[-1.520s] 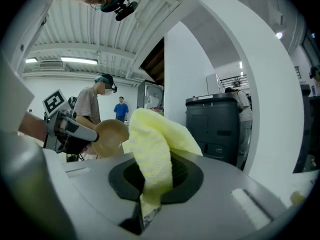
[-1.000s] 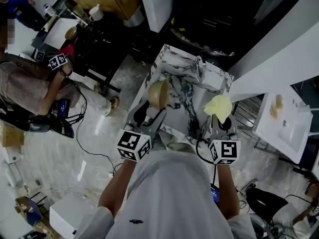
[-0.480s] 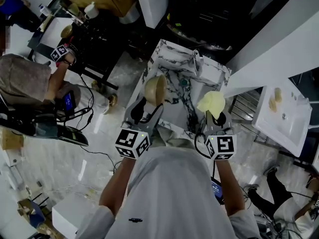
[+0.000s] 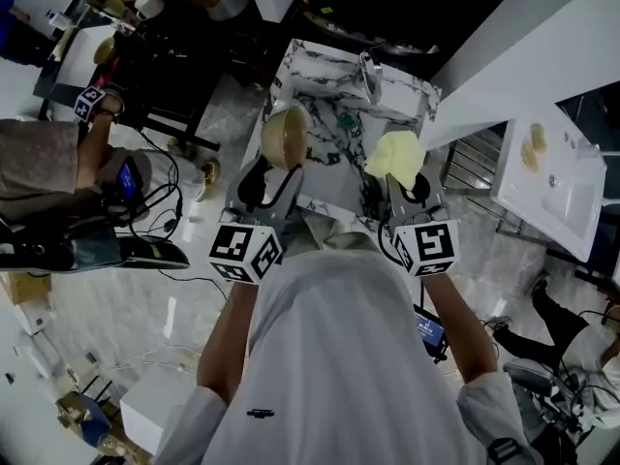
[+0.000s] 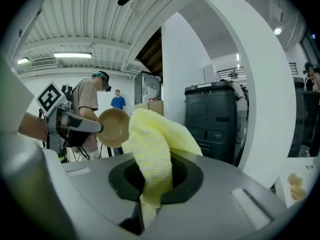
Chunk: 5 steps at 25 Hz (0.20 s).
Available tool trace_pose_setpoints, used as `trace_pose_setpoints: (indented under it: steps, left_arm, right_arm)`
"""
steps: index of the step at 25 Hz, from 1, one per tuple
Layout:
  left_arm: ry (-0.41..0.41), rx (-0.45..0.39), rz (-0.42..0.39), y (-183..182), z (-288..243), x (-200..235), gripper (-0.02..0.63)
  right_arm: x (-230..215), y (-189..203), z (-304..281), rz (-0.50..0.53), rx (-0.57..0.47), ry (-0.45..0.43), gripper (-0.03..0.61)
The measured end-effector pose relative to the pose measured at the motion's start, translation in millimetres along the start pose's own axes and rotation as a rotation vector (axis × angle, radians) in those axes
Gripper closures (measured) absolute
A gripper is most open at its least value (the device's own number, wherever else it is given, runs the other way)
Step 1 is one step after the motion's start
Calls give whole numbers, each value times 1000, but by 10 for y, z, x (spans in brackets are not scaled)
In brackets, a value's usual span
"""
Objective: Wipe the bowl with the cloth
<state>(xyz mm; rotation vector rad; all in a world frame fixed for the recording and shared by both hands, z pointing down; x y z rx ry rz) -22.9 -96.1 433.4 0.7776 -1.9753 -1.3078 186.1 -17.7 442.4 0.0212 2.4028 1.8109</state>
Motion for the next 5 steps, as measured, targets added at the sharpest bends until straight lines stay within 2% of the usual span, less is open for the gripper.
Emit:
trace_pose_setpoints:
  steps: [5]
  left_arm:
    - [6, 3, 4, 9, 36, -46, 354]
  right_arm:
    - [3, -56, 64, -39, -19, 30, 552]
Point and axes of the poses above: the fingertips, and each gripper's own axes: z backward along the fingers, x to its left, y out of its underside, the point moved 5 cm from there along z, backward along the fingers, and after that the axes turned 5 degrees about -z, right-handed, at the moved point
